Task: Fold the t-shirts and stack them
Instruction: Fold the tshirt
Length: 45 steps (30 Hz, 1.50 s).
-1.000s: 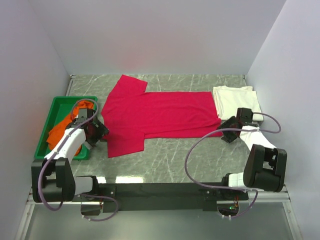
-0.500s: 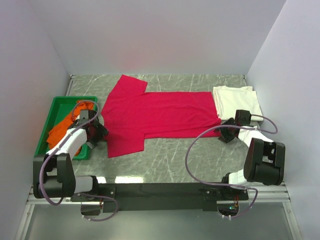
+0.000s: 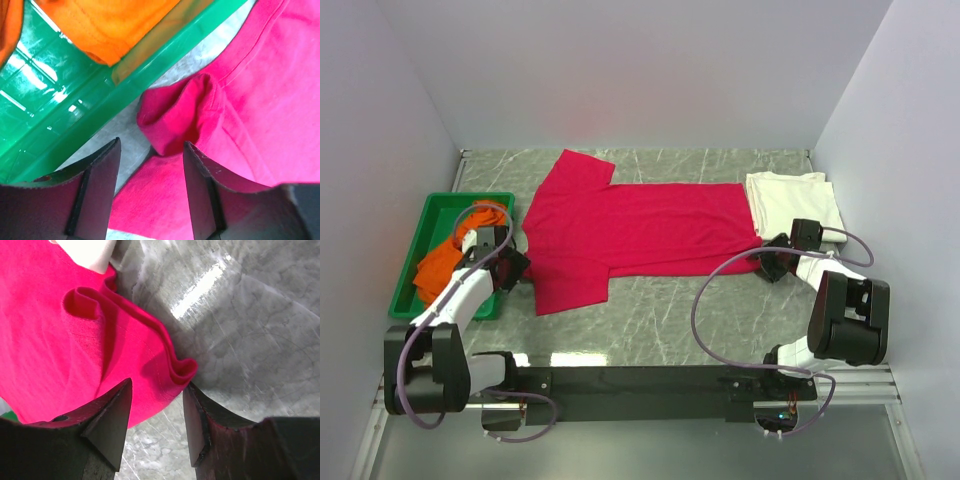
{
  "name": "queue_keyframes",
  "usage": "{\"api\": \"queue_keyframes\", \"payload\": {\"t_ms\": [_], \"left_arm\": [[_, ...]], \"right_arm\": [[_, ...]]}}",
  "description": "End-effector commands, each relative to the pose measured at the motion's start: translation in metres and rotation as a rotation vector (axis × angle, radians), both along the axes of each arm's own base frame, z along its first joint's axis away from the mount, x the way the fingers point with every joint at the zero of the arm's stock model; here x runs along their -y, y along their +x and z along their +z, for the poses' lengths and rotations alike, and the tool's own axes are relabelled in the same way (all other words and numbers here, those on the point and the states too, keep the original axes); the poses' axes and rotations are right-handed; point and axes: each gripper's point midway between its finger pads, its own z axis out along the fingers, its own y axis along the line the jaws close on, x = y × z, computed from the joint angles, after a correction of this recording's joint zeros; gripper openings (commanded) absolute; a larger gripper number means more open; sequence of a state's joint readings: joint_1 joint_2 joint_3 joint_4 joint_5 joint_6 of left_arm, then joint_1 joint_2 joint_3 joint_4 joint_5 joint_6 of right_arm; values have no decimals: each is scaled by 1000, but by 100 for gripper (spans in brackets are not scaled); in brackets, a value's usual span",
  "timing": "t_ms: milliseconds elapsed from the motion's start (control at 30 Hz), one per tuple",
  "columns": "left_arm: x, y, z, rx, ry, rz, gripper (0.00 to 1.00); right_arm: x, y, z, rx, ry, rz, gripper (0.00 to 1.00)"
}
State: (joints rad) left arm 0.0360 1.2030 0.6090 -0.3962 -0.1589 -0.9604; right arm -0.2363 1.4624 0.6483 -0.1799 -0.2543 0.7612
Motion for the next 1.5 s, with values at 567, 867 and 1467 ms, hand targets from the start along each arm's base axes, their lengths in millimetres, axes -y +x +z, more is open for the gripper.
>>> {"api": "queue_keyframes", "payload": {"t_ms": [567, 867, 1467], "left_arm": [[-9, 8, -25, -29, 25, 49, 41], [-17, -4, -22, -117, 69, 60, 1], [-13, -70, -12, -127, 8, 189, 17]], "right_arm": [[10, -18, -29, -93, -31, -18, 46], [21, -32, -20, -145, -85, -33, 0], [28, -82, 8, -141, -135, -116, 22]]}}
